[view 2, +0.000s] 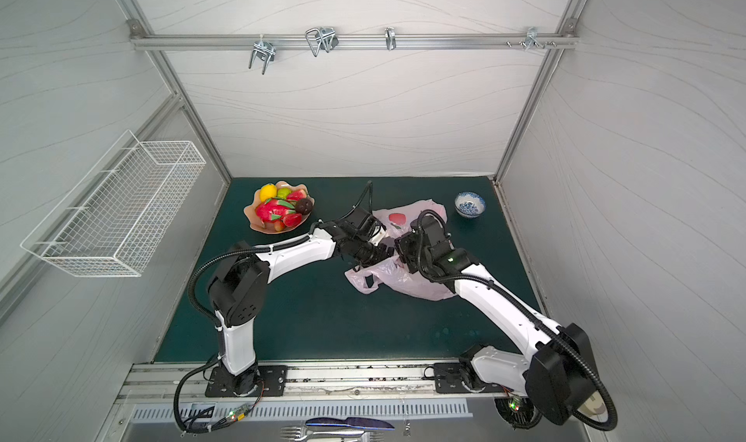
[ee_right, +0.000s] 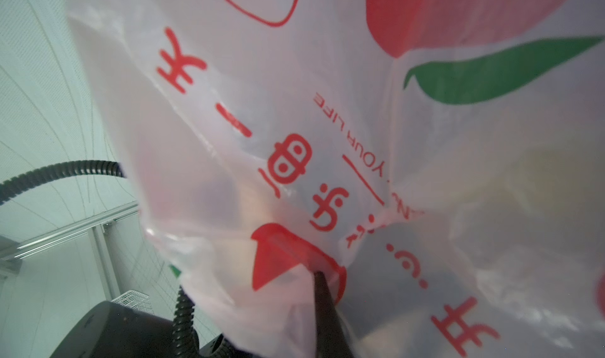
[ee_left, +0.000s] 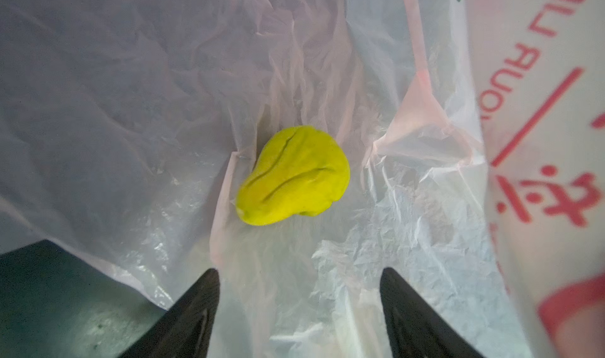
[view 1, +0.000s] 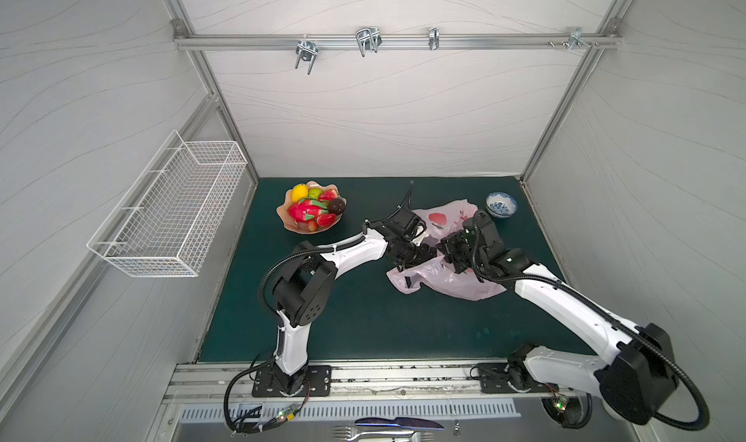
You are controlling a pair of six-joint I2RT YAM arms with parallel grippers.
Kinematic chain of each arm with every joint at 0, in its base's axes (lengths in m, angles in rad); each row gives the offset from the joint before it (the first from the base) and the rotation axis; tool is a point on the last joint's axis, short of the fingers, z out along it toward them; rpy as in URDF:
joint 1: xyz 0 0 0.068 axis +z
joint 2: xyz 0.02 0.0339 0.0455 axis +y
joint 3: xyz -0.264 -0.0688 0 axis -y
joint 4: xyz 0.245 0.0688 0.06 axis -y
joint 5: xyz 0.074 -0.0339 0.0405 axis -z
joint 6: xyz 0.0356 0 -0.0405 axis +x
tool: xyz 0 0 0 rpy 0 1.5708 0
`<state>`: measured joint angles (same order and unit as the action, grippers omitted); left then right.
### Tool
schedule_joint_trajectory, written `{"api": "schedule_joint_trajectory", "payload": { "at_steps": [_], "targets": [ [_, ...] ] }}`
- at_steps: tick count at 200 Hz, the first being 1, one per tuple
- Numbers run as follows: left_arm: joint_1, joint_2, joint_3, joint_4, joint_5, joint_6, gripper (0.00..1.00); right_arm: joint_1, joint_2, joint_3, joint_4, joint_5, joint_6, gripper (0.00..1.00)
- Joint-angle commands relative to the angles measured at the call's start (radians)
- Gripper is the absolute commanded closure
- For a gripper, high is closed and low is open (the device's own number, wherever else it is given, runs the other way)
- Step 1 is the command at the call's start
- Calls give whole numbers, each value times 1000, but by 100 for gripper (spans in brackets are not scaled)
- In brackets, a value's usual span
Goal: Place the fruits into the plastic bag
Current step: 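Lower the chayote into the bag mouth and open the left gripper, then withdraw the left gripper from the bag back over the fruit plate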
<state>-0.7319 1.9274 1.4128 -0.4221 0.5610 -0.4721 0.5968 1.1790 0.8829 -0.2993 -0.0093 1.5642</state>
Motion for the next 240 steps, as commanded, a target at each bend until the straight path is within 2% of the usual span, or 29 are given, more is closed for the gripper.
{"api": "schedule_joint_trajectory", "payload": {
  "at_steps": [1,77,155,197,240],
  "targets": [
    [11,-35,45,-25,-10,3,21,-10,-21,-9,13,-9,40,100],
    [64,-175,11,-151,-151,42,22,-36,-50,21,-93,4,-7,100],
    [131,-318,-6,-253,-182,91,22,-46,-27,46,-112,-12,-28,100],
    [205,-434,-17,-318,-254,101,22,-47,-1,111,-161,-21,-106,100],
    [340,-474,30,-408,-293,133,19,-47,8,116,-163,-29,-124,100]
  ]
}}
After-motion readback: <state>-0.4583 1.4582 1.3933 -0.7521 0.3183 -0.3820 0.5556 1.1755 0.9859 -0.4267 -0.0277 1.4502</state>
